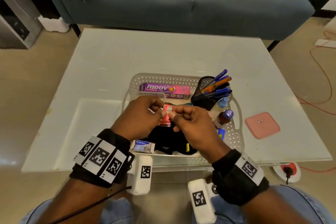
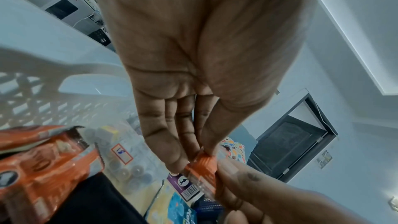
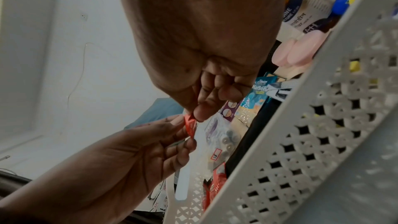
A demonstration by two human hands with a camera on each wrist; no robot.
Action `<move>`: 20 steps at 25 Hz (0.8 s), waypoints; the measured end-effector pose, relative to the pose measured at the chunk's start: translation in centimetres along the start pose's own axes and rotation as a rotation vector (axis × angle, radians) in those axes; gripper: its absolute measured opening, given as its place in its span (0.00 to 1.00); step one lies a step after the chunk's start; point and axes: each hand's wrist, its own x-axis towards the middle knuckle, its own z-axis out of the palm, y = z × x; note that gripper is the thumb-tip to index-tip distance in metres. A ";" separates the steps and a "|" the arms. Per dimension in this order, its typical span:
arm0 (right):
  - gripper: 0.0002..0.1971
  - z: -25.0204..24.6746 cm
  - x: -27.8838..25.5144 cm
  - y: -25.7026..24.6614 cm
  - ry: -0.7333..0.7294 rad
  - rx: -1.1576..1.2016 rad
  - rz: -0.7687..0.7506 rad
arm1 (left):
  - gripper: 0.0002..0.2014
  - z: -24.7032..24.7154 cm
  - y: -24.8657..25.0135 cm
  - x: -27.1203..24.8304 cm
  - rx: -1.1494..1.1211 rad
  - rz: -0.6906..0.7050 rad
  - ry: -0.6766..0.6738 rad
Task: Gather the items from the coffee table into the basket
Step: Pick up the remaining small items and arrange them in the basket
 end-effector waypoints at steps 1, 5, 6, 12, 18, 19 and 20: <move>0.07 -0.1 0.0 0.1 -0.008 0.017 0.025 | 0.03 0.1 0.0 0.0 0.026 0.005 -0.013; 0.08 -0.5 0.3 0.2 0.000 0.062 0.090 | 0.05 0.2 -0.5 0.3 0.104 -0.071 0.032; 0.07 -0.7 0.5 0.0 0.019 0.070 0.089 | 0.06 0.1 -0.8 0.3 0.163 -0.104 0.073; 0.05 -1.5 1.1 -0.6 0.025 0.097 0.075 | 0.05 0.4 -3.0 0.4 0.460 -0.287 0.124; 0.06 -1.2 1.2 -0.3 0.007 0.084 0.062 | 0.05 1.7 -3.0 0.7 0.539 -0.301 0.181; 0.05 -1.3 1.2 -0.3 0.008 0.082 0.054 | 0.06 1.8 -3.0 0.7 0.563 -0.308 0.169; 0.05 -1.6 1.3 -0.3 0.013 0.081 0.045 | 0.07 1.9 -2.8 0.6 0.576 -0.307 0.157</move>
